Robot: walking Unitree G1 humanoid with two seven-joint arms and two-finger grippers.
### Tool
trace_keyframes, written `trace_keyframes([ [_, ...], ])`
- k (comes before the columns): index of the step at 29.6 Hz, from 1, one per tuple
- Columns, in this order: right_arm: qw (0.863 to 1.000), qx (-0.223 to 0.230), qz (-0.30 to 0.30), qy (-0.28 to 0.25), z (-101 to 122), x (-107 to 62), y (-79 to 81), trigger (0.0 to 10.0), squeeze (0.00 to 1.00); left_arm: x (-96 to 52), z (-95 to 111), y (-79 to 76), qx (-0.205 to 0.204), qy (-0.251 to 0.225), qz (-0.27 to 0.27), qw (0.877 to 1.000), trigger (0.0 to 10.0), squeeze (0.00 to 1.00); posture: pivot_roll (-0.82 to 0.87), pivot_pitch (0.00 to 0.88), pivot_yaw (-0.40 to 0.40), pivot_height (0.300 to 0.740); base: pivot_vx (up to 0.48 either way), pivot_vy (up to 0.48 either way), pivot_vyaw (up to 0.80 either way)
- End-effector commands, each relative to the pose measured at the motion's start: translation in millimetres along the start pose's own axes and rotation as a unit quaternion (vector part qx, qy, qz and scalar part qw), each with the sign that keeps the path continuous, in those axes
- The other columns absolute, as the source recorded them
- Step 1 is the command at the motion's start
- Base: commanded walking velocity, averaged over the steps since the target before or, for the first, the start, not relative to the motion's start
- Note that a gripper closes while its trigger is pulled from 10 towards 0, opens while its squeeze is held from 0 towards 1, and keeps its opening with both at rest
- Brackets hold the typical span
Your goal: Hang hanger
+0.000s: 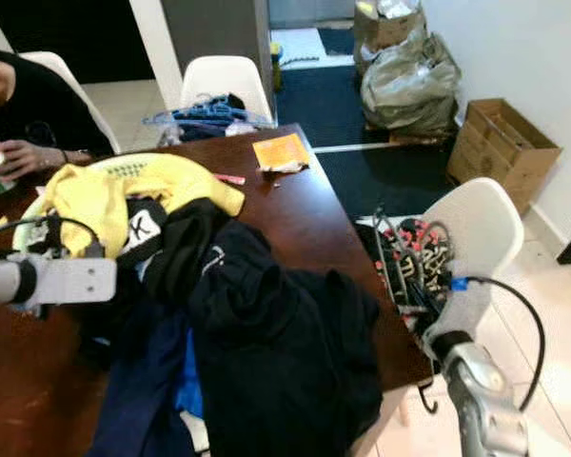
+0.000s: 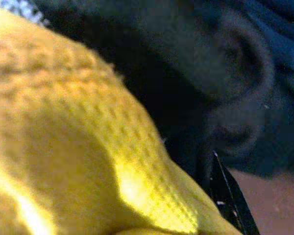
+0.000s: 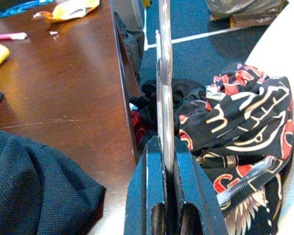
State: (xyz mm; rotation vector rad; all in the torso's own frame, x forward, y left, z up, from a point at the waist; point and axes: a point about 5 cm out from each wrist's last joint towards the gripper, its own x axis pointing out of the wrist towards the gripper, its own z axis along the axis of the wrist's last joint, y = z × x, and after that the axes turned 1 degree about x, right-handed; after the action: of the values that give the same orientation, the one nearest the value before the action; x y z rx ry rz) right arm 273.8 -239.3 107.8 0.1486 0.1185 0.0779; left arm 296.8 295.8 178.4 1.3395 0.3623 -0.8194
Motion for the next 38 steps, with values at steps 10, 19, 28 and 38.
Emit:
trace_keyframes([
  [10, 0.999, 0.036, 0.014, -0.004, -5.2, 6.0, 10.3, 10.0, 0.0, -42.8, 17.8, -51.1, -0.083, 0.019, -0.084, 0.993, 0.0, 0.0, 0.03, 0.112, 0.062, 0.74, 0.0, 0.0, 0.0],
  [19, 0.998, 0.052, 0.022, -0.005, -6.2, 11.5, 15.1, 10.0, 0.0, -83.6, 17.7, -100.4, -0.176, 0.117, -0.164, 0.963, 0.0, 0.0, 0.07, 0.106, 0.053, 0.74, 0.0, 0.0, 0.0],
  [28, 0.998, 0.058, 0.024, -0.01, -5.6, 15.0, 16.9, 10.0, 0.0, -106.4, -8.7, -111.0, -0.217, 0.243, -0.144, 0.934, 1.8, 0.0, 0.07, 0.096, 0.06, 0.74, 0.0, 0.0, 0.0],
  [38, 0.998, 0.062, 0.02, -0.011, -6.7, 14.6, 15.5, 10.0, 0.0, -118.3, -38.8, -121.4, -0.224, 0.337, -0.119, 0.907, 10.0, 0.0, 0.05, 0.087, 0.064, 0.74, 0.0, 0.0, 0.0],
])
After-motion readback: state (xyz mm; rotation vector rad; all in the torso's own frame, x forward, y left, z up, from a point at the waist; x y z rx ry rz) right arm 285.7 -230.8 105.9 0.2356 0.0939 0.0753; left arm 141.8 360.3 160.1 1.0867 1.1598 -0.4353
